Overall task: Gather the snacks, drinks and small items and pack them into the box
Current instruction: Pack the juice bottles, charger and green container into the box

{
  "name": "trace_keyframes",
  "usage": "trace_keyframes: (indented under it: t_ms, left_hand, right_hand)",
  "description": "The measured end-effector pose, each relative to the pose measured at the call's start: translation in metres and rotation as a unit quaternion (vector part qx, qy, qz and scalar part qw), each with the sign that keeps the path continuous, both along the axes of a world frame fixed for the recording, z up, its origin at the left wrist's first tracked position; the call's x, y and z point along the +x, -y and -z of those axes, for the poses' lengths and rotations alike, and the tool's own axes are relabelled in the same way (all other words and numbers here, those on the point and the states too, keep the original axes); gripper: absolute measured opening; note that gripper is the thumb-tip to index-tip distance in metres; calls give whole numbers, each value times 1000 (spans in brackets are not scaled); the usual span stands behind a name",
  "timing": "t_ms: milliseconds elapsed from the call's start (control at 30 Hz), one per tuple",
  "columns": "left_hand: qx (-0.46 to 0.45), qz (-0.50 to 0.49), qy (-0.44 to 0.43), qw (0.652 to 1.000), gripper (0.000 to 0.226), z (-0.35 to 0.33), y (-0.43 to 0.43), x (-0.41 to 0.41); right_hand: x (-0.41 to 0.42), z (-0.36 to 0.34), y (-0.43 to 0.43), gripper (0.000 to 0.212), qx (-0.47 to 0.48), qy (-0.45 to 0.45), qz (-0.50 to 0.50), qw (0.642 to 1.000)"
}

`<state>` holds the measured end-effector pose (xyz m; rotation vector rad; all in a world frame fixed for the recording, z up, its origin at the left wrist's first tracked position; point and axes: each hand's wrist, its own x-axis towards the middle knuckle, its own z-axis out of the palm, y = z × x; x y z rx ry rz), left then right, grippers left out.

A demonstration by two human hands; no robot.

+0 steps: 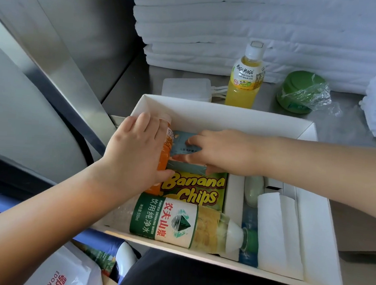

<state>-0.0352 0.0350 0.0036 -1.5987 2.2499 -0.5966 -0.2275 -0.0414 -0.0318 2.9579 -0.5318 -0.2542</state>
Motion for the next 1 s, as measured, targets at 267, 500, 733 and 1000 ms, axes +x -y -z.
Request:
trace_keyframes:
  t_ms: [267,500,733,1000]
  left_hand:
    - [35,4,-38,999,102,-2,4,5]
    - [54,27,-228,972,88,-20,10,17]
    - [49,76,-237,967,77,-6,25,9]
    - [71,72,-238,966,70,1,34,15]
  right_hand:
    - [-1,-4,-6,66,12,-19,19,1000]
    - [-20,-56,-10,45,26,144,53,988]
    - [-62,-82,30,50,-119,342,258,896]
    - [-72,-54,52,81,26,338,338,878]
